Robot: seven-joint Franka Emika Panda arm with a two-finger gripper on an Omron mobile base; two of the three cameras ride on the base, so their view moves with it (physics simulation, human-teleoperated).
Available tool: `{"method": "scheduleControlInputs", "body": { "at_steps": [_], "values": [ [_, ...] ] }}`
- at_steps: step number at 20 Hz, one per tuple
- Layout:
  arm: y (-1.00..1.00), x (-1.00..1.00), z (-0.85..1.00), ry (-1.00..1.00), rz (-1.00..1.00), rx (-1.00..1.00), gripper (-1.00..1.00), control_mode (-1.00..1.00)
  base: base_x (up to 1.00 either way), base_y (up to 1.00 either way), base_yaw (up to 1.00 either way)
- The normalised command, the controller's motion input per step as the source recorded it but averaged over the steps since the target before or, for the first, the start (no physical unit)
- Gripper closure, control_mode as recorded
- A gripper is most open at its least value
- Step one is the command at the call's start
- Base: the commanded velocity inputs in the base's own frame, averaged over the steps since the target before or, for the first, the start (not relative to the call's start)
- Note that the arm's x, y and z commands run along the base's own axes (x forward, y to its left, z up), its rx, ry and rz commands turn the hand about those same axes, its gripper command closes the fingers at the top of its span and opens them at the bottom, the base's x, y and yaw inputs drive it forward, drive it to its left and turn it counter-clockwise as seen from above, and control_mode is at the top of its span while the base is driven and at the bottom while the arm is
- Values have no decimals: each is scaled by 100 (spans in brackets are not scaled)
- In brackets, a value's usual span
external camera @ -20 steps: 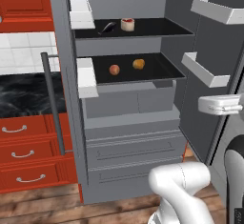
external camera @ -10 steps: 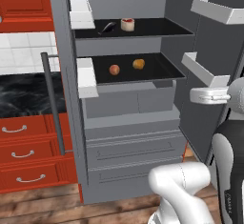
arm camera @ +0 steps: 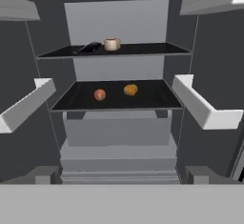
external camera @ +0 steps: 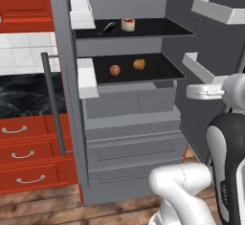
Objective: Gather the onion and potato from the fridge and place them on a tray on the dining counter. Then gather the steak and fish from the fridge and place them on the other tray.
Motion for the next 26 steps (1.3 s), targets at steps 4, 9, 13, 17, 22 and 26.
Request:
{"method": "scheduleControlInputs", "body": {
  "at_steps": [4, 9, 13, 17, 22, 26],
  "values": [
    [0, 2, 0, 0, 0, 0, -100, -100, 0, 0, 0],
    [0, 0, 0, 0, 0, 0, -100, 100, 0, 0, 0],
    [0, 0, 0, 0, 0, 0, -100, 100, 21, 4, 0],
    [0, 0, 0, 0, 0, 0, -100, 100, 40, 15, -3],
    [0, 0, 0, 0, 0, 0, -100, 100, 49, 21, -4],
    [0, 0, 0, 0, 0, 0, -100, 100, 47, 24, -4]
  ]
}}
